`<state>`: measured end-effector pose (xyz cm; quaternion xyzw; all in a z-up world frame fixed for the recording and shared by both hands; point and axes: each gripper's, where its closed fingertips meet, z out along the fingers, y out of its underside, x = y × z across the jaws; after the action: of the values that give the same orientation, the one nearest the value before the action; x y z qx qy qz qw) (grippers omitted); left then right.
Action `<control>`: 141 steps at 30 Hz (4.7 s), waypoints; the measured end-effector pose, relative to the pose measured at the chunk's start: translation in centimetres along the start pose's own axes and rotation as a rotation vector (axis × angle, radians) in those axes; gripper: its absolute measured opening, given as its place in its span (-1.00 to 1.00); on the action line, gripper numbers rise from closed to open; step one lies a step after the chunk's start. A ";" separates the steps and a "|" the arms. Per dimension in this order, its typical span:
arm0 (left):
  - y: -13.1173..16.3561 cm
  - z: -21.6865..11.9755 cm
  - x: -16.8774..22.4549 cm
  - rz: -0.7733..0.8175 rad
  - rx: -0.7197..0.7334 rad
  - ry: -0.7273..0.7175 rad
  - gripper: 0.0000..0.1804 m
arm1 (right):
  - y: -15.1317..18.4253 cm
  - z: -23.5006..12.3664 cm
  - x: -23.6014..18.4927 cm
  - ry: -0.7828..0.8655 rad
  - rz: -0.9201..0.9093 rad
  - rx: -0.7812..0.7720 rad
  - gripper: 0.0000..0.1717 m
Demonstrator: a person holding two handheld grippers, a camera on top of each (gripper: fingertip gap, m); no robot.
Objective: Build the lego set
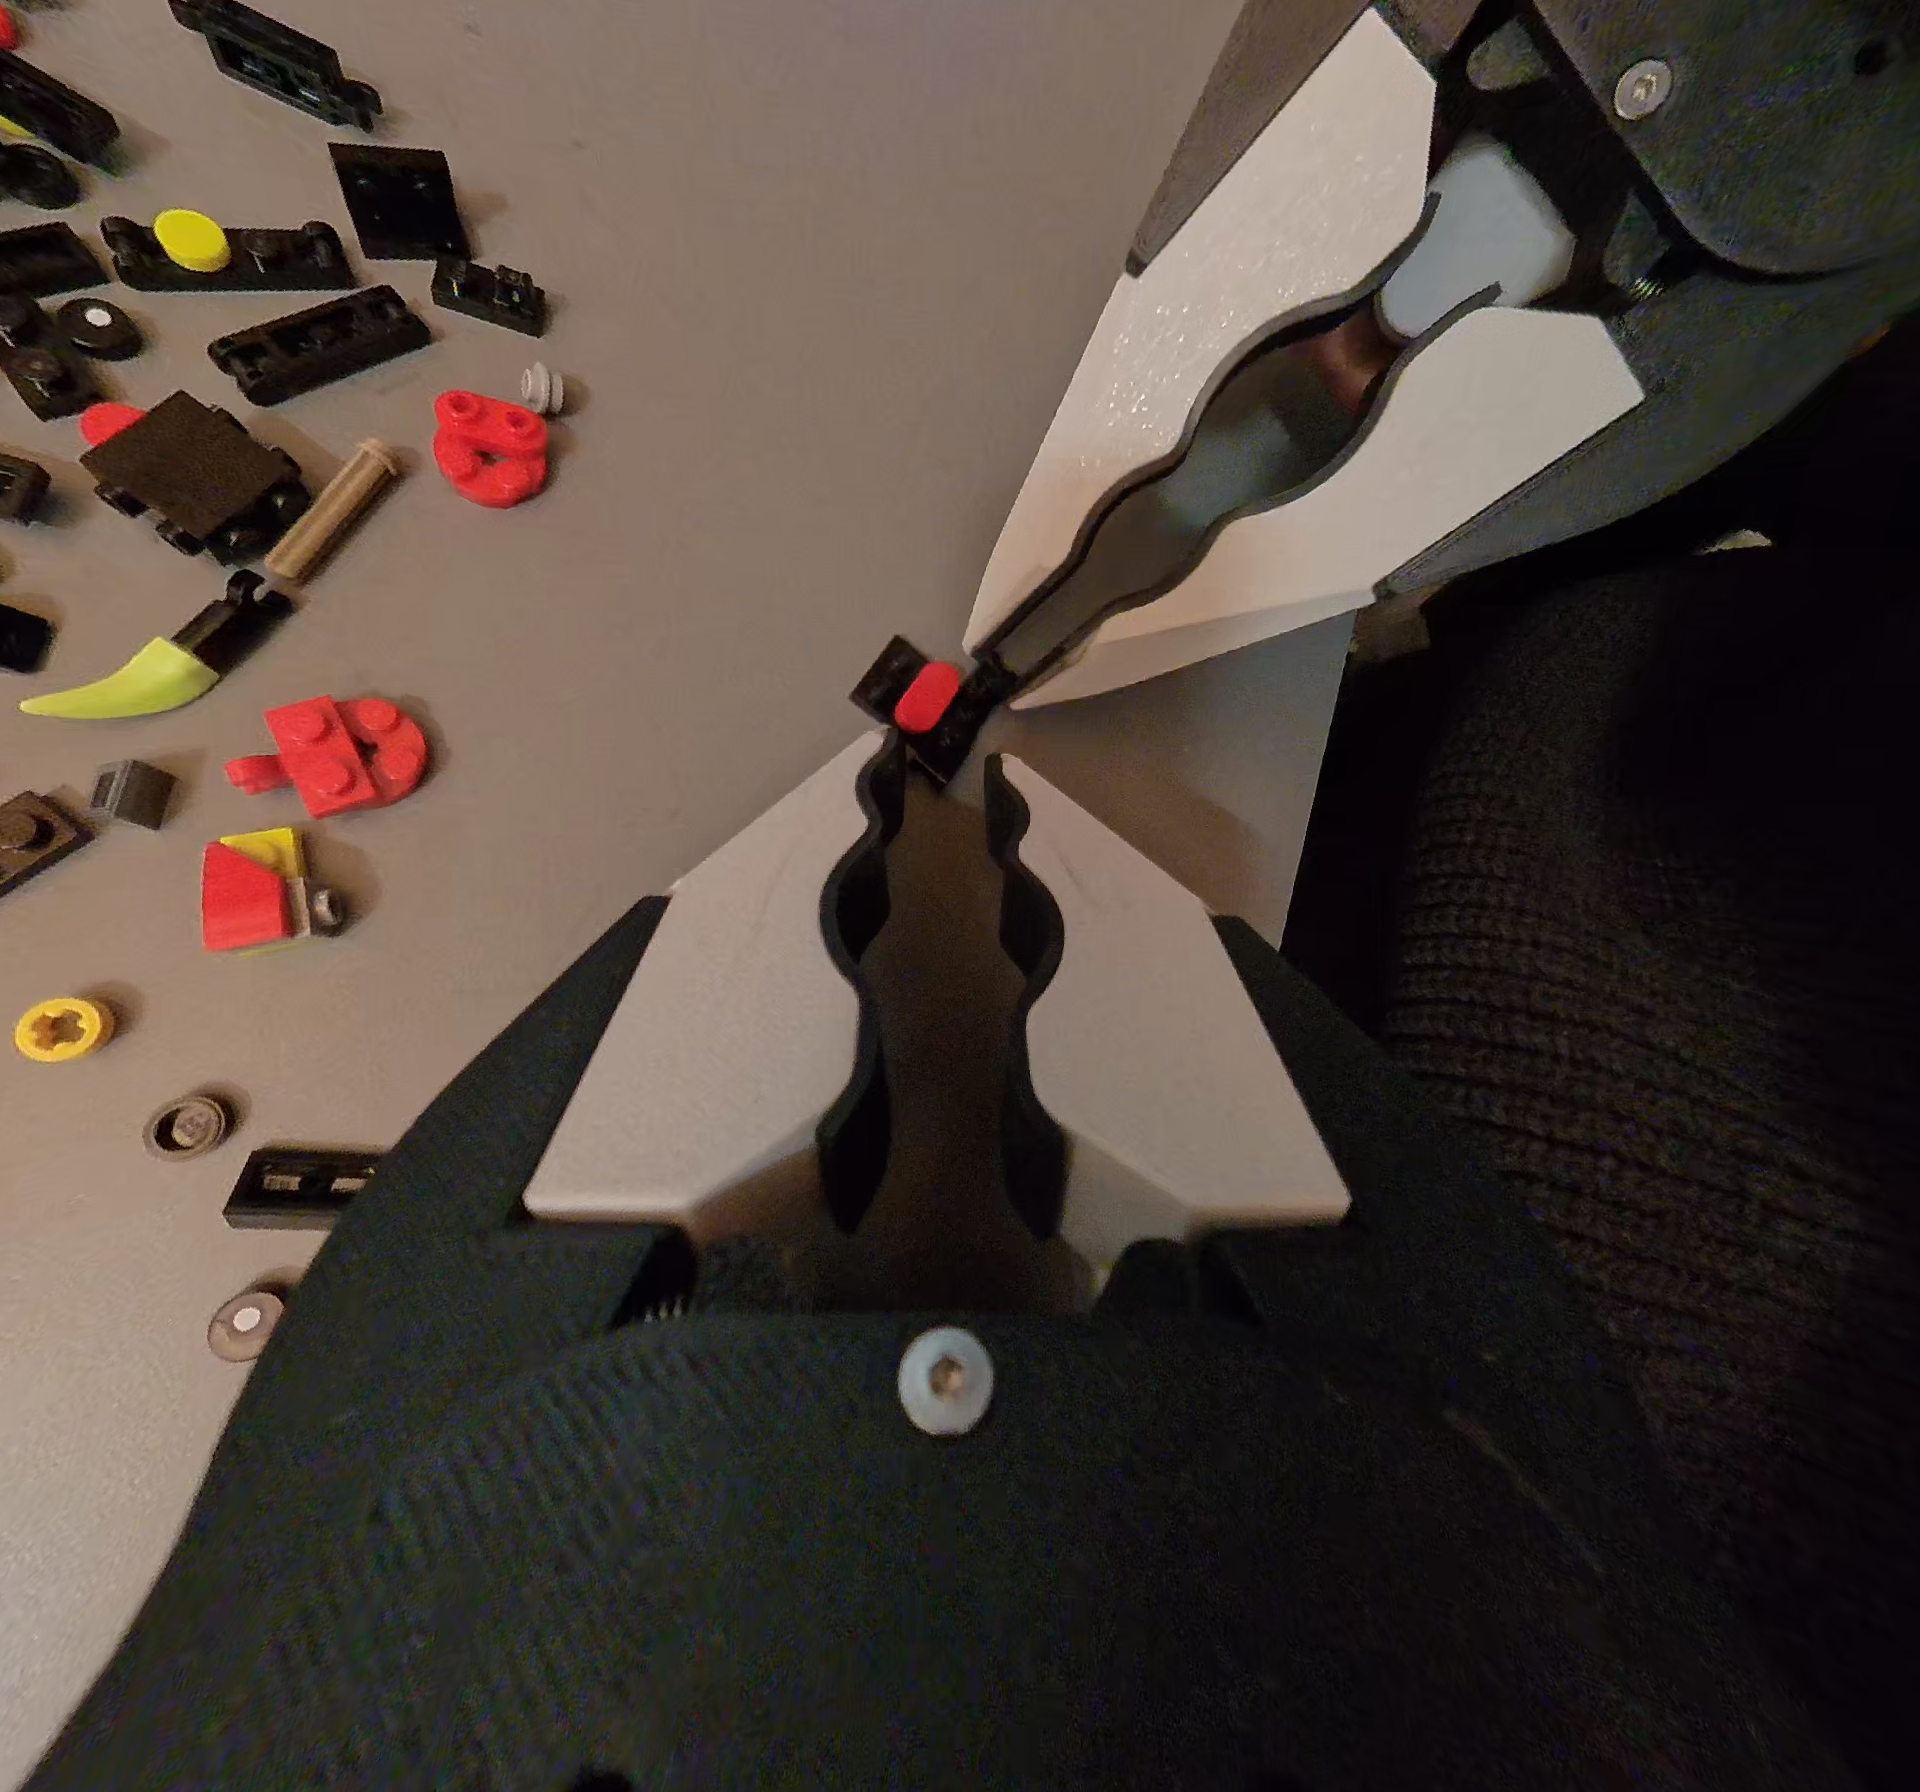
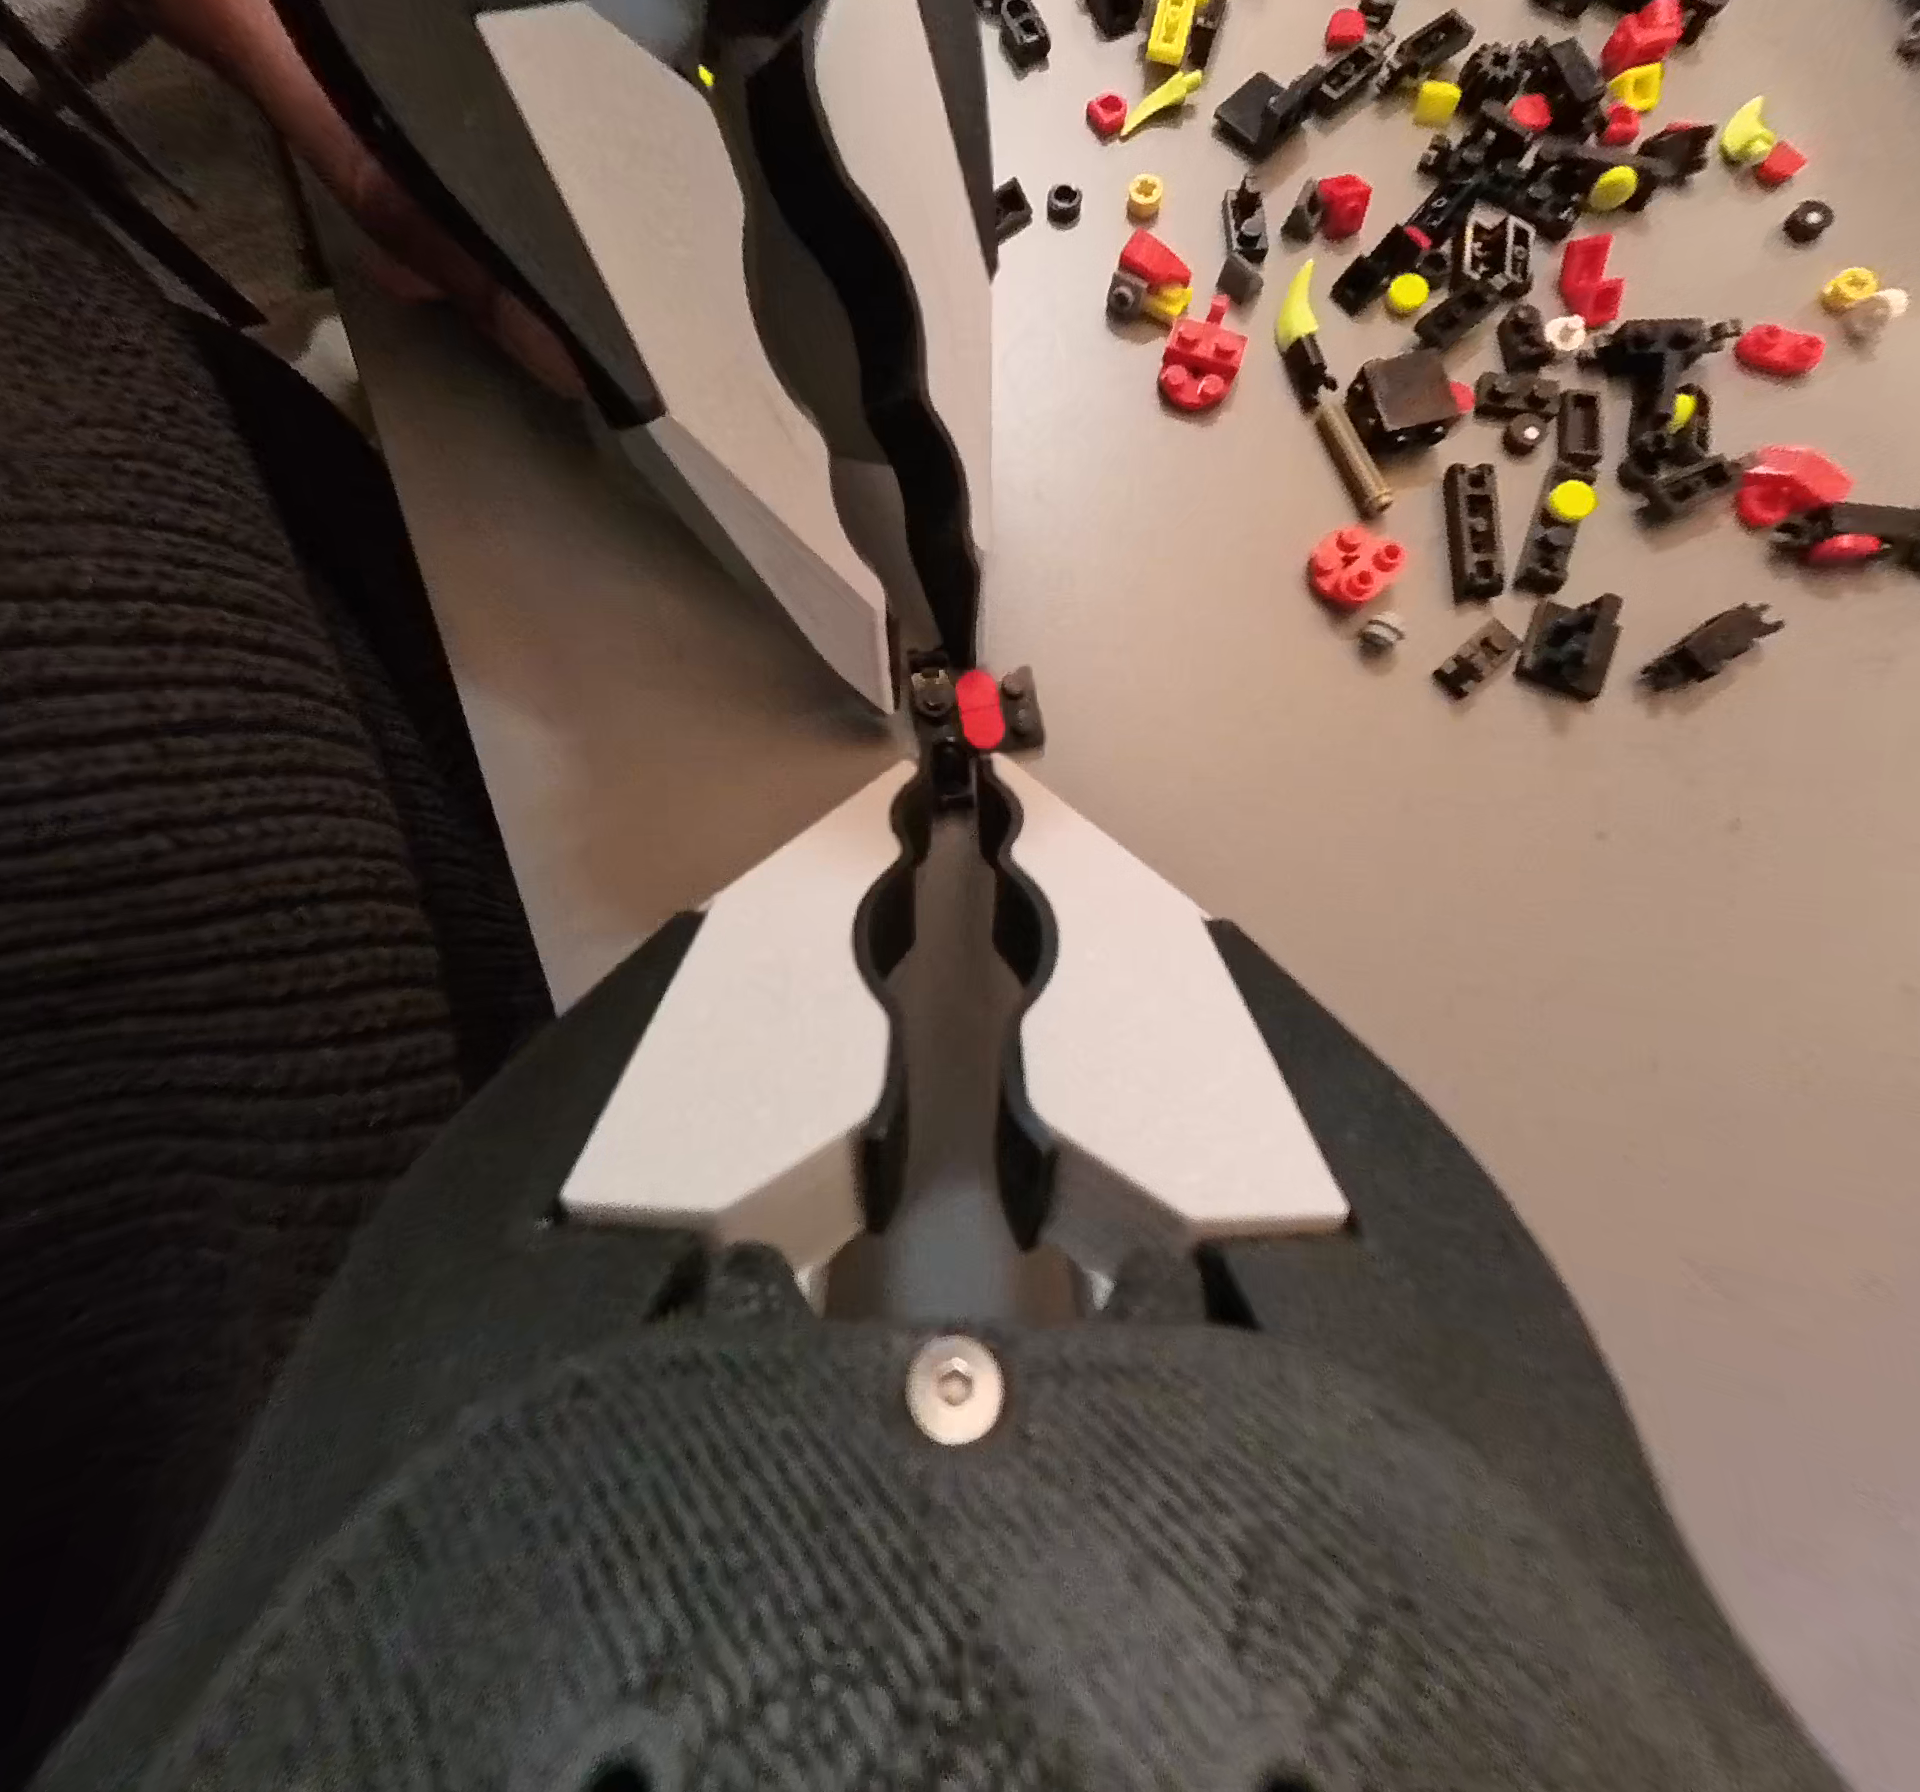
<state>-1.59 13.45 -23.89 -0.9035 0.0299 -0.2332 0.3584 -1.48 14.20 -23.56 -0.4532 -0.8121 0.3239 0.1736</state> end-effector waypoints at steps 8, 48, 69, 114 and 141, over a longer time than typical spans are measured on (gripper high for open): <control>0.0 0.0 0.0 -0.004 0.001 0.003 -0.85 | -0.1 0.1 -0.1 -0.018 0.017 0.005 -0.95; 0.0 -0.1 -0.5 0.000 0.003 -0.019 -0.92 | -0.4 0.5 0.0 -0.083 -0.025 -0.167 -0.99; 0.0 -0.1 -0.7 -0.015 0.009 -0.037 -0.93 | -0.3 0.7 -0.1 -0.159 -0.016 -0.387 -1.00; 0.0 -0.4 -0.7 -0.081 0.002 0.018 -0.92 | -1.0 0.7 0.1 -0.105 -0.158 -0.217 -0.93; 0.0 -0.4 -0.8 -0.086 0.003 0.020 -0.93 | 0.4 -0.1 0.7 -0.067 -0.137 -0.241 -0.91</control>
<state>-2.46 13.33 -23.94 -0.9010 -0.0056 -0.2574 0.3492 -1.52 14.94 -23.82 -0.4031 -0.8796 0.2263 0.1124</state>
